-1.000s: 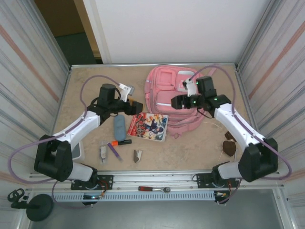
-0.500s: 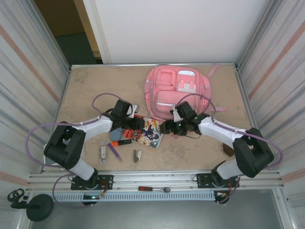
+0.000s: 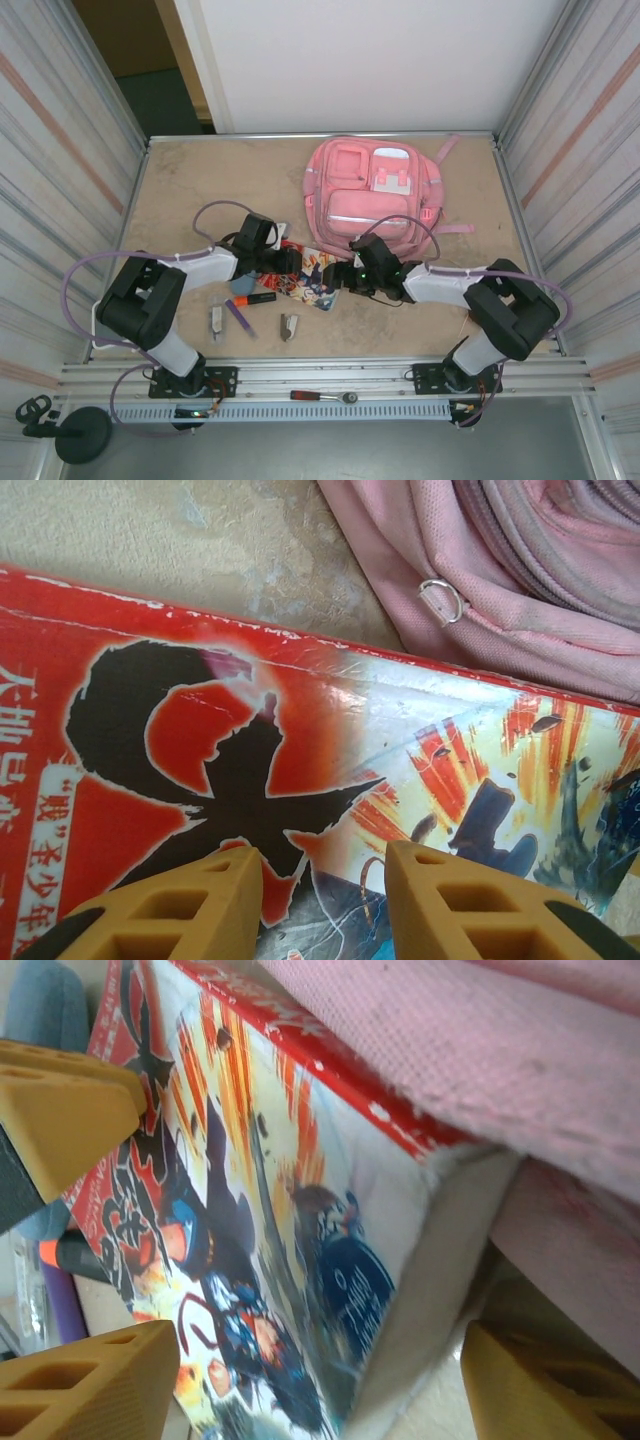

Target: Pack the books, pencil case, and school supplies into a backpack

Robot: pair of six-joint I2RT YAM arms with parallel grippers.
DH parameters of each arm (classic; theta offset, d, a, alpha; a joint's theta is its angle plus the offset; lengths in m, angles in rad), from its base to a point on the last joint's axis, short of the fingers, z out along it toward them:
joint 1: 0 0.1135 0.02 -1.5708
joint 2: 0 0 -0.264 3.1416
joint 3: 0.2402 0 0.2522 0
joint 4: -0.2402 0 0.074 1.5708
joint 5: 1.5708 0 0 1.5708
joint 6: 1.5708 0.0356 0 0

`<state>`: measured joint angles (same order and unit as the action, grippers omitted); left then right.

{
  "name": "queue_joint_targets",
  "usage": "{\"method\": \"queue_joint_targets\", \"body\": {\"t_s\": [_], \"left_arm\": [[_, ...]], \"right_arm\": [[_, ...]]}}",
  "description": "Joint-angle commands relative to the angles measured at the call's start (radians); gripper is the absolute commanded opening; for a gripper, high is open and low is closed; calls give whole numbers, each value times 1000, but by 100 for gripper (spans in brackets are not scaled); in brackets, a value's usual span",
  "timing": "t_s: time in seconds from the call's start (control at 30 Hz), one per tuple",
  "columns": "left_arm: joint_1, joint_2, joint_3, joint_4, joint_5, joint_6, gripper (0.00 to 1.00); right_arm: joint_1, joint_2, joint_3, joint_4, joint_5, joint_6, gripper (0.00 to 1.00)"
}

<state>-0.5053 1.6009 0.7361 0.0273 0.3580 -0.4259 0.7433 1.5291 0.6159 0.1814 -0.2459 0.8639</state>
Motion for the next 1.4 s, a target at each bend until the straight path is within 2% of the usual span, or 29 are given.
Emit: {"method": "queue_joint_targets", "body": {"t_s": [0.0,0.07,0.27,0.4,0.57,0.67,0.8,0.97,1.1,1.2,1.27,1.37], "left_arm": [[-10,32,-27,12,19,-10,38],[-10,33,-30,16,22,-10,38],[-10,17,-18,15,38,-7,39],[1,-49,29,-9,40,28,51],[62,-242,49,13,65,66,66],[109,-355,42,53,101,84,72],[176,-432,36,133,207,95,82],[257,-387,80,208,430,99,89],[253,-307,151,282,603,85,94],[251,-271,158,404,670,48,96],[249,-240,175,445,712,31,94],[239,-190,210,481,780,1,84]], "right_arm": [[8,19,0,134,66,1,66],[15,22,-3,170,84,-19,59],[22,-3,-34,243,52,-77,19],[18,-137,-48,161,31,-169,0],[-50,-353,32,-45,-72,-328,0],[-159,-443,110,-155,-209,-407,0],[-316,-508,225,-241,-424,-446,0],[-432,-519,349,-289,-612,-444,0],[-465,-479,408,-290,-727,-430,0],[-475,-447,429,-284,-809,-432,0],[-482,-425,438,-281,-862,-442,0],[-507,-386,456,-289,-923,-456,0]]}}
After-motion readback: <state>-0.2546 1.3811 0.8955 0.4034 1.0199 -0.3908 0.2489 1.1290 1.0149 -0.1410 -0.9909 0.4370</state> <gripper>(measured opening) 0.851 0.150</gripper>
